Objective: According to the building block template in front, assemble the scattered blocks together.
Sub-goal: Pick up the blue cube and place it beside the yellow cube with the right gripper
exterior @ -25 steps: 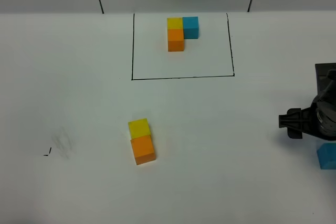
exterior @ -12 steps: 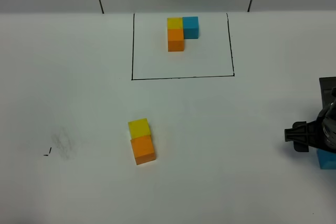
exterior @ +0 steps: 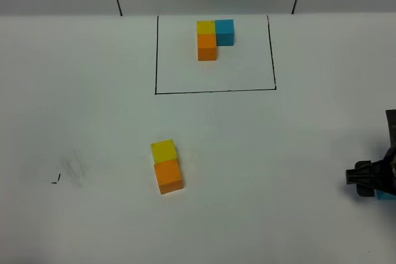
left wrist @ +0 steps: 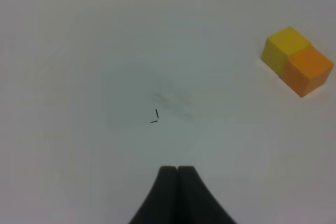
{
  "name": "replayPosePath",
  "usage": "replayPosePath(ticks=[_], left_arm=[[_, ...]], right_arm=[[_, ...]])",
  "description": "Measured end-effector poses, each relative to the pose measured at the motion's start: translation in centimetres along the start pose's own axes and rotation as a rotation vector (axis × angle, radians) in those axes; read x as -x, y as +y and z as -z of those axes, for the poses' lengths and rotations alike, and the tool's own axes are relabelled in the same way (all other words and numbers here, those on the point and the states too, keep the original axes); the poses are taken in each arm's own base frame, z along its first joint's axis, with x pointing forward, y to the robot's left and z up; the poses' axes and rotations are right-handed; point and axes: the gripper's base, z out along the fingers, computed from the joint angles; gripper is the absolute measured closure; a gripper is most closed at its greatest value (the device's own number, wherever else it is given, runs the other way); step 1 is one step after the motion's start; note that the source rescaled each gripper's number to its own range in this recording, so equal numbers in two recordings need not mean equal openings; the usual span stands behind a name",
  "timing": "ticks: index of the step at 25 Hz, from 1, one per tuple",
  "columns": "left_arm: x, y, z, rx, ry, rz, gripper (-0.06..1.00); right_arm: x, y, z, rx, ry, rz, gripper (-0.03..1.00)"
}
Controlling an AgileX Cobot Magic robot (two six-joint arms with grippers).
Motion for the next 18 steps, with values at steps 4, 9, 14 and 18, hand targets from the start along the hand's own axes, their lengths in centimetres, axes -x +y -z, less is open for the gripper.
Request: replayPosePath(ticks=[4,9,14,18], left_arm=[[0.0,0.0,0.0,0.0,0.0,0.0,0.94],[0.0,0.0,0.0,0.0,0.0,0.0,0.94],[0.0,0.0,0.0,0.0,0.0,0.0,0.94],[0.0,0.0,0.0,0.0,0.0,0.0,0.94]], right_arm=[[0.2,0.2,0.0,0.019,-0.025,0.022,0.02],[0.1,0.3,-0.5,0.012,-0.005,0.034,0.04],[0.0,0.7,-1.4,0.01,0.017,0.052,0.21],[0.0,0.9,-1.7,0.025,0.014,0.063,0.44]])
